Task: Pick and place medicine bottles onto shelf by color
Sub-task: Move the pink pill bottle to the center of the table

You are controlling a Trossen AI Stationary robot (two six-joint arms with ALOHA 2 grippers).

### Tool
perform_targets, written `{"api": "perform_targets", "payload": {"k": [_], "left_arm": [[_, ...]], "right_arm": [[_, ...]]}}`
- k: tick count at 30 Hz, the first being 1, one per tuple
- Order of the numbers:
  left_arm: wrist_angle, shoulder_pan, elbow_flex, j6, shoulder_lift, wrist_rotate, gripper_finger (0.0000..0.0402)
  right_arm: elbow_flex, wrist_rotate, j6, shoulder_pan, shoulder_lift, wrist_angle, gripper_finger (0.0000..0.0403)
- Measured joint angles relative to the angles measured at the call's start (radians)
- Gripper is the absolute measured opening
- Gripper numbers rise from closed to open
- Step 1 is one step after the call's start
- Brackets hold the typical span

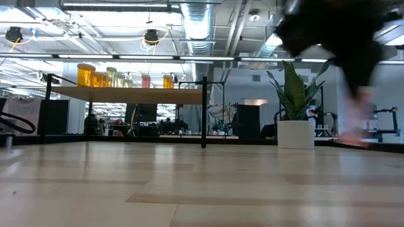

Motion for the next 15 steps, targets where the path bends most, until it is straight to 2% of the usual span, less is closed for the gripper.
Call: {"api": "perform_targets", "payload": {"k": [9, 15], "left_arm": [[-0.036, -0.043, 0.0, -0.095, 0.0, -0.003, 0.0238], [-0.04, -0.057, 0.0, -0.121, 0.0, -0.007, 0.0238]], "right_arm": [[0.091, 0.04, -0.26, -0.269, 0.019, 0.115, 0.014], [0.223, 0.047, -0.401, -0.367, 0.116, 0.074, 0.0141]]}}
